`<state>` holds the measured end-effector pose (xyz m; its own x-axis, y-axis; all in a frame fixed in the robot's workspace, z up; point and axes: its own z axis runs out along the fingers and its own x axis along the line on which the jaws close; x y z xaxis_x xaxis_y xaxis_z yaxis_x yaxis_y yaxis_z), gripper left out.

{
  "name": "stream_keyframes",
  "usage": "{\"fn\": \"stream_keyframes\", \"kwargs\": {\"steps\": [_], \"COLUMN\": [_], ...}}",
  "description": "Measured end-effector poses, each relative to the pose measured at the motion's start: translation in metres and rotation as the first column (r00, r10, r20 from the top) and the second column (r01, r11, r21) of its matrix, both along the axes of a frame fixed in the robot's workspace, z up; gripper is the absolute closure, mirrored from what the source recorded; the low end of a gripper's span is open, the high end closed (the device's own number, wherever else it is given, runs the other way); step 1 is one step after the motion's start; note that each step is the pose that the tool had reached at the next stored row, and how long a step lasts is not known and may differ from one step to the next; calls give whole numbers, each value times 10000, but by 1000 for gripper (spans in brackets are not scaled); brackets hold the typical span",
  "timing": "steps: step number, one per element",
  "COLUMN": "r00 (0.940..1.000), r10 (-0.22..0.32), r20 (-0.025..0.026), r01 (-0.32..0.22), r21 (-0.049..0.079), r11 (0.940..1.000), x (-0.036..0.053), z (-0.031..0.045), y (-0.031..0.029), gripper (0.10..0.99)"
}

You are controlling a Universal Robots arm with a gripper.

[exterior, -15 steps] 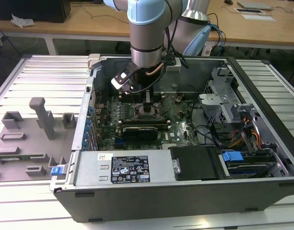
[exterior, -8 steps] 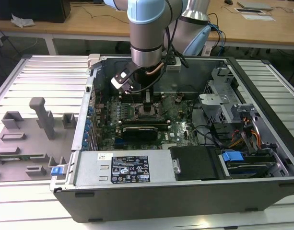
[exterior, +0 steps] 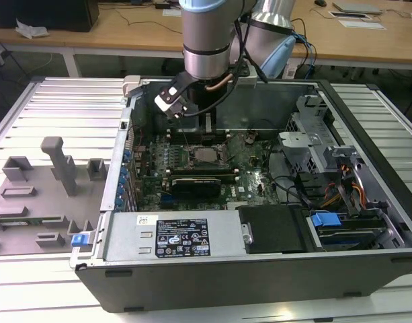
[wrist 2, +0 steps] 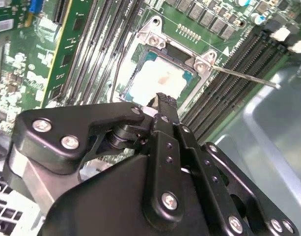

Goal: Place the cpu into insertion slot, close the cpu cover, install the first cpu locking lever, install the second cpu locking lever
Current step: 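Place the cpu into insertion slot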

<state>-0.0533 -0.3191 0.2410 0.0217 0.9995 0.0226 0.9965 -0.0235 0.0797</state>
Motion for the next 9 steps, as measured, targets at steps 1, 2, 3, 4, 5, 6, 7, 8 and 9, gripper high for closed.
{"fn": "stream_keyframes", "kwargs": {"steps": [1,2,3,4,5,6,7,8,9], "r00": [10000,10000,10000,10000,10000,10000,10000,10000,10000], "r10": [0,0,0,0,1,0,0,0,0], "r20": [1,3,4,8,10,12,14,14,16], "r01": [0,0,0,0,-1,0,0,0,0], "r21": [0,1,0,1,0,0,1,0,2], "r11": [10000,10000,10000,10000,10000,10000,10000,10000,10000], "x": [0,0,0,0,0,0,0,0,0], "z": [29,62,87,118,141,185,217,224,224], "y": [0,1,1,2,2,2,3,3,3], "gripper": [980,980,980,980,980,980,980,980,980]}}
